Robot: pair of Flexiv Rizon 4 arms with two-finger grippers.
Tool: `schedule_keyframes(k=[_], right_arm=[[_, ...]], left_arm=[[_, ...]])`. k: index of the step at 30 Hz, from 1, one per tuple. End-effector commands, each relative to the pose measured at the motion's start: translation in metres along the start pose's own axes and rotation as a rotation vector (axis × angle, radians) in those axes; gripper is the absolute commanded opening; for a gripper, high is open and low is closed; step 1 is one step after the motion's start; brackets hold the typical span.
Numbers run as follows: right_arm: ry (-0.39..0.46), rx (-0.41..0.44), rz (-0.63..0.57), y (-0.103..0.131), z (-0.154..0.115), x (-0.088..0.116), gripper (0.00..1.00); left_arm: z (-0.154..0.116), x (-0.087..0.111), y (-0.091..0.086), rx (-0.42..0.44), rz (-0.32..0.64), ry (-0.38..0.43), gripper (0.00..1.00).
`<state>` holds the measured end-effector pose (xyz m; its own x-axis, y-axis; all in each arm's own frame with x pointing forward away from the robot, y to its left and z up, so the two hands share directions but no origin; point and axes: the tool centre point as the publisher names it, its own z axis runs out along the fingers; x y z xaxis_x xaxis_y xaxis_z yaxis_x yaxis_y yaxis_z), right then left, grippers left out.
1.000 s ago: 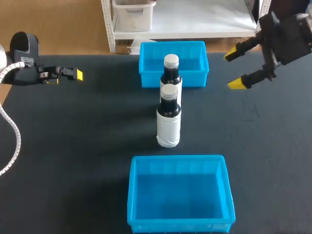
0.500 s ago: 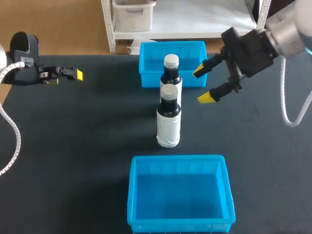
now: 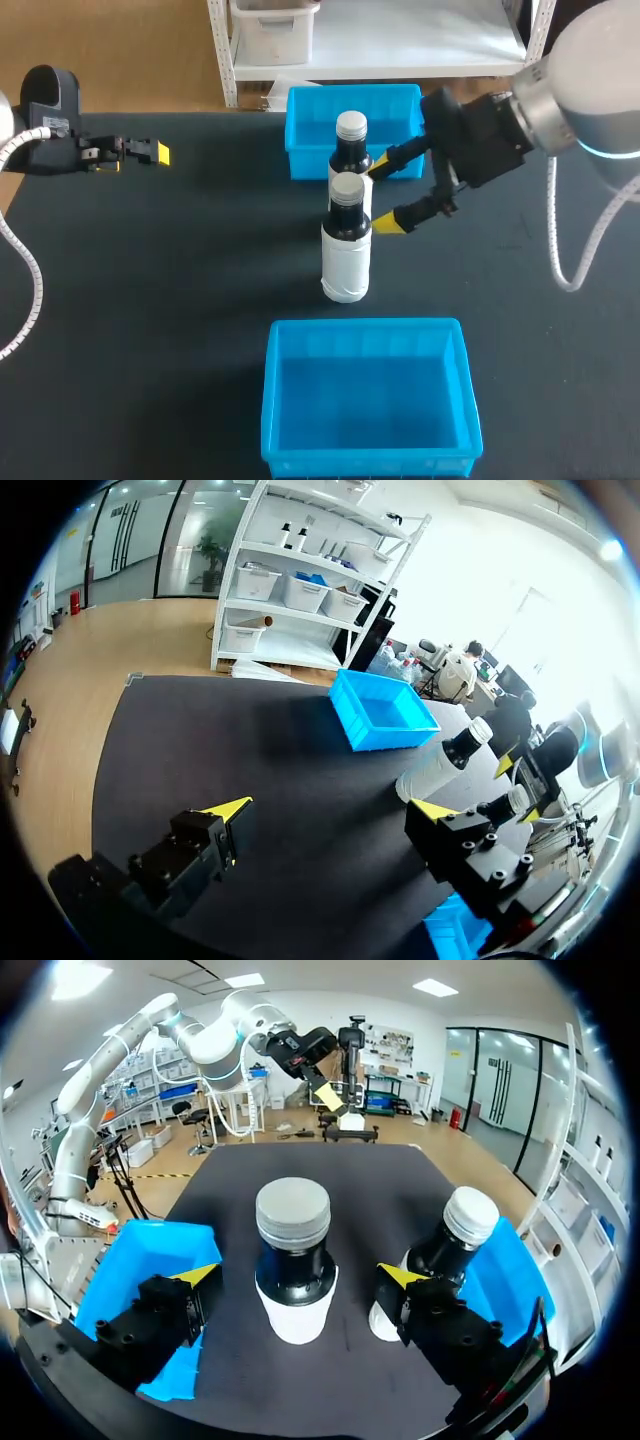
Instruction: Pick up the bottle, and place it in the far bin if it is heavy, or in the near bin if it is light.
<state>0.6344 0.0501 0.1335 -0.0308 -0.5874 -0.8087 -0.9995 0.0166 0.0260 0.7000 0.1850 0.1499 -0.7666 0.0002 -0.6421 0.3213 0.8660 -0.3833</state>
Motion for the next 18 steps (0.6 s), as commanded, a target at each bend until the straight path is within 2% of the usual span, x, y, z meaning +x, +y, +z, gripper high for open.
schedule_keyframes(k=[1, 18], right_arm=[[0.002, -0.014, -0.003, -0.006, 0.012, -0.005, 1.0], [-0.007, -0.036, 0.017, -0.006, 0.032, -0.012, 1.0]], left_arm=[[0.0, 0.0, 0.0, 0.0, 0.0, 0.0, 1.0], [0.0, 0.0, 0.0, 0.0, 0.0, 0.0, 1.0]])
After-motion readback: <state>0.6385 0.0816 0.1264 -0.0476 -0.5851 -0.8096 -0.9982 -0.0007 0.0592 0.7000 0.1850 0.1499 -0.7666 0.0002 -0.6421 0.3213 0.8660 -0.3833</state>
